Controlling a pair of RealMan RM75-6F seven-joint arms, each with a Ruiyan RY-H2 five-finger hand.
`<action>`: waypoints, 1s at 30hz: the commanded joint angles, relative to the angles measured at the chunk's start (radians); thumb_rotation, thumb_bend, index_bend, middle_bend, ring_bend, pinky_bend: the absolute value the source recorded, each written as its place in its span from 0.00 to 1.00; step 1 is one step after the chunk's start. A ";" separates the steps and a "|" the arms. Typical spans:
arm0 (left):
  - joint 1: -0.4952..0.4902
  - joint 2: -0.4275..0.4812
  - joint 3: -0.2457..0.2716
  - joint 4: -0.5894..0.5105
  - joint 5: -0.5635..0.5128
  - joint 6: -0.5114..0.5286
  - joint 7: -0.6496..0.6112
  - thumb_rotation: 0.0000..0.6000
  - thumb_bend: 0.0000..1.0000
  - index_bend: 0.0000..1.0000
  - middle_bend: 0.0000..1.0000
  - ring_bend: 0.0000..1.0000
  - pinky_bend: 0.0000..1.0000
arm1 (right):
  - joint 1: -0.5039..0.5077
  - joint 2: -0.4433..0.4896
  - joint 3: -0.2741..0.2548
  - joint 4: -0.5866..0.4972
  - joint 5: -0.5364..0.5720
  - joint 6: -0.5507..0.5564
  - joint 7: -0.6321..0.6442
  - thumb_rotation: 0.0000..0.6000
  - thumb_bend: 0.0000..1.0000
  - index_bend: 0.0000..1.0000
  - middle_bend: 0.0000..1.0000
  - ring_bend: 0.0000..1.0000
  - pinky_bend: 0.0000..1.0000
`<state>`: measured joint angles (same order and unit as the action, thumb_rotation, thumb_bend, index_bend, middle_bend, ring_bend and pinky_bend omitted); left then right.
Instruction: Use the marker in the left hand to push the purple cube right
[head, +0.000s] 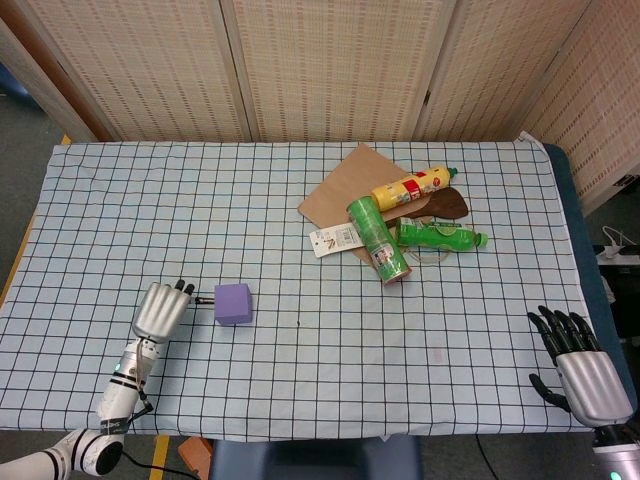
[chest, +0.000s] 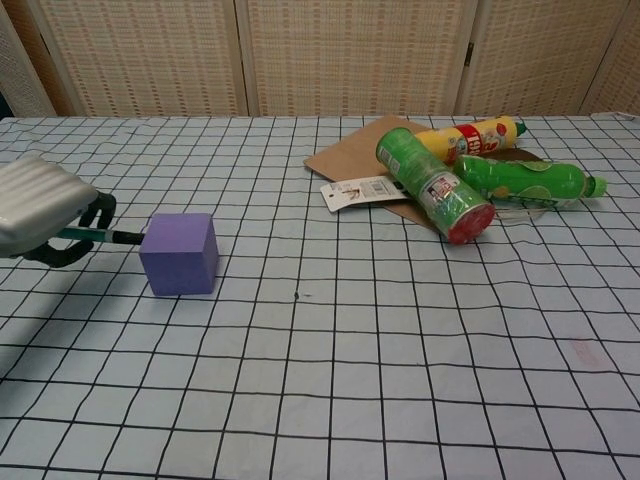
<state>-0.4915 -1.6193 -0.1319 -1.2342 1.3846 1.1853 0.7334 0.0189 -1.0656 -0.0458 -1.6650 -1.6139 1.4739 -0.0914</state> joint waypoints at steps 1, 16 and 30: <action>-0.008 -0.011 -0.005 -0.015 -0.015 -0.004 0.013 1.00 0.61 0.81 0.81 0.76 1.00 | -0.005 0.005 0.000 0.001 -0.004 0.010 0.010 1.00 0.19 0.00 0.00 0.00 0.00; -0.031 -0.042 0.003 -0.041 -0.035 0.002 0.053 1.00 0.61 0.81 0.81 0.76 1.00 | -0.012 0.013 -0.006 0.004 -0.023 0.026 0.030 1.00 0.19 0.00 0.00 0.00 0.00; -0.101 -0.079 -0.002 -0.074 -0.043 -0.037 0.142 1.00 0.61 0.81 0.81 0.76 1.00 | -0.023 0.019 0.002 0.005 -0.017 0.049 0.042 1.00 0.19 0.00 0.00 0.00 0.00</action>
<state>-0.5889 -1.6965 -0.1351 -1.3062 1.3417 1.1506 0.8722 -0.0037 -1.0471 -0.0441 -1.6602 -1.6310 1.5218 -0.0502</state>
